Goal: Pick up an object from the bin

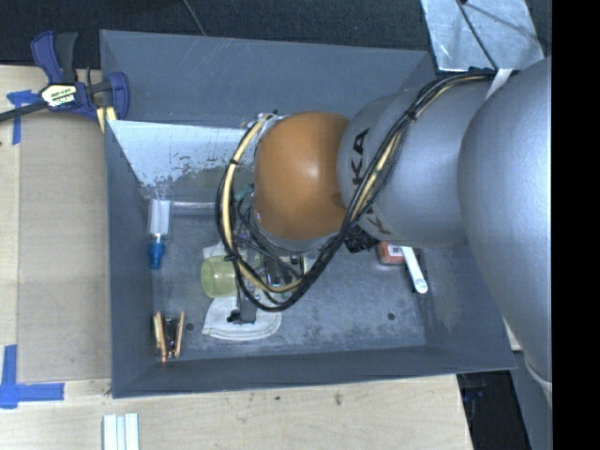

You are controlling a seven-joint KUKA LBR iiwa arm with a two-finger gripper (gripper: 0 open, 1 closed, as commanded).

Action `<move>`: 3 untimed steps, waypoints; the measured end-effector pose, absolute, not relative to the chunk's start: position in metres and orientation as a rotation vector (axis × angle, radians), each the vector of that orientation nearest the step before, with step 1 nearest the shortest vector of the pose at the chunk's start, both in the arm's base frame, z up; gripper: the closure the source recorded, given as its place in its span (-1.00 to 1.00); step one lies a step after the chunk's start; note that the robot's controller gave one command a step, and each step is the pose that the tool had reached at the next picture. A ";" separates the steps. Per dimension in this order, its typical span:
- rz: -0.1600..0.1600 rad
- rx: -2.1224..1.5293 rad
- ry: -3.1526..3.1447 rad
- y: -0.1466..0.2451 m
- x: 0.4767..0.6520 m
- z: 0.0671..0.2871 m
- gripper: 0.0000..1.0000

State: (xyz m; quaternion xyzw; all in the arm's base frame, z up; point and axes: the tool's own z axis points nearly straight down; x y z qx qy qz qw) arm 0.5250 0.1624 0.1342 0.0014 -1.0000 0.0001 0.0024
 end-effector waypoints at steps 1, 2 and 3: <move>-0.002 0.001 -3.144 0.162 0.527 0.139 -1.00; -0.003 -0.084 -3.147 0.161 0.522 0.129 -1.00; -0.002 -0.250 -3.133 0.160 0.529 0.088 -1.00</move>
Offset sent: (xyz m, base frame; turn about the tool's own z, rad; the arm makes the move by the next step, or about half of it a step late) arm -0.0187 -0.0015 -0.0296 0.1582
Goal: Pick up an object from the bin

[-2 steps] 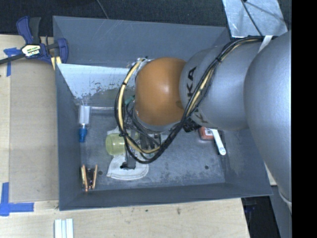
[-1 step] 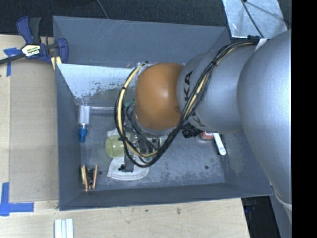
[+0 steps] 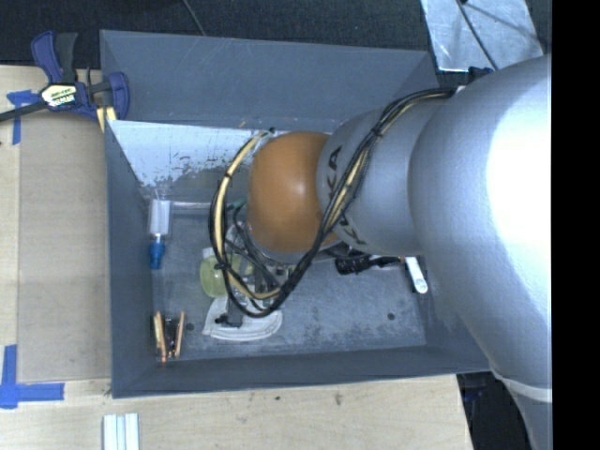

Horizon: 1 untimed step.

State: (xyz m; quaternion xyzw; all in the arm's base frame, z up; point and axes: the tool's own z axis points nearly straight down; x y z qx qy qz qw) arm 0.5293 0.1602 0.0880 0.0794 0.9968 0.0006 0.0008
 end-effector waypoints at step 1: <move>0.004 0.224 3.133 0.117 0.546 0.089 -1.00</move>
Offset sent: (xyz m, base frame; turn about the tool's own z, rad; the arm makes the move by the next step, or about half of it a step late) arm -0.0050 -0.0432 0.0302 0.1547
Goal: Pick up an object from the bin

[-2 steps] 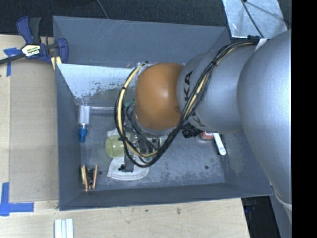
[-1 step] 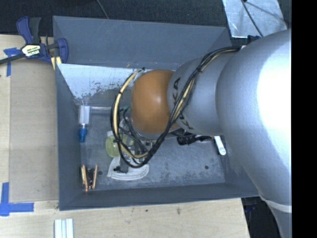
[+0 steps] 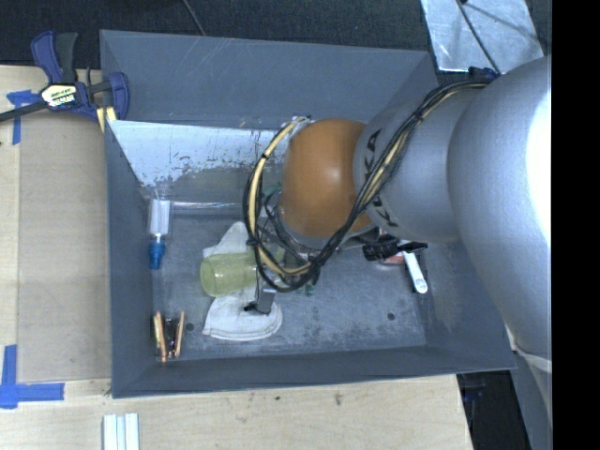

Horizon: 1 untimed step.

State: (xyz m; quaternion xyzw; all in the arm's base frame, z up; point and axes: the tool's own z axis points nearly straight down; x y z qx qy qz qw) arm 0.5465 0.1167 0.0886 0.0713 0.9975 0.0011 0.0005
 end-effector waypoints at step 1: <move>-0.006 0.357 3.120 0.086 0.541 0.103 -1.00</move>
Offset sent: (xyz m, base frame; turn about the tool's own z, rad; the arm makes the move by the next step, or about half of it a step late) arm -0.0070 0.0121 -0.0186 -0.0309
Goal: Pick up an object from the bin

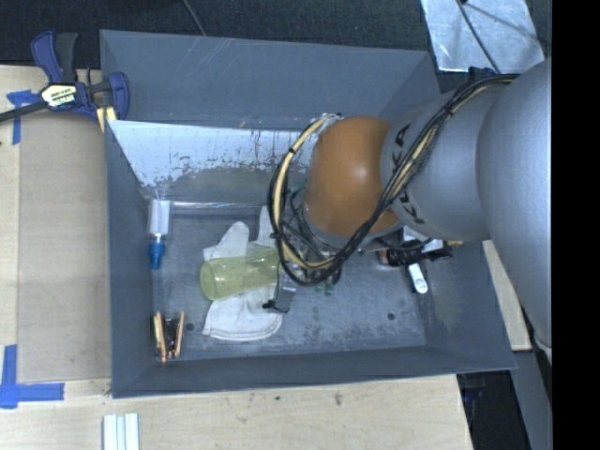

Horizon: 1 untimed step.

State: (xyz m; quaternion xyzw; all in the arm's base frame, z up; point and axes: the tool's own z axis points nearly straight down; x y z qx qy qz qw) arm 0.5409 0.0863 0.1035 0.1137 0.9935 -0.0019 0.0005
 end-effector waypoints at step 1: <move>0.004 0.177 3.123 0.128 0.544 0.074 1.00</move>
Offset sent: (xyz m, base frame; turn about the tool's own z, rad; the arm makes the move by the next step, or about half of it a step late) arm 0.0000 0.0000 0.0000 0.0000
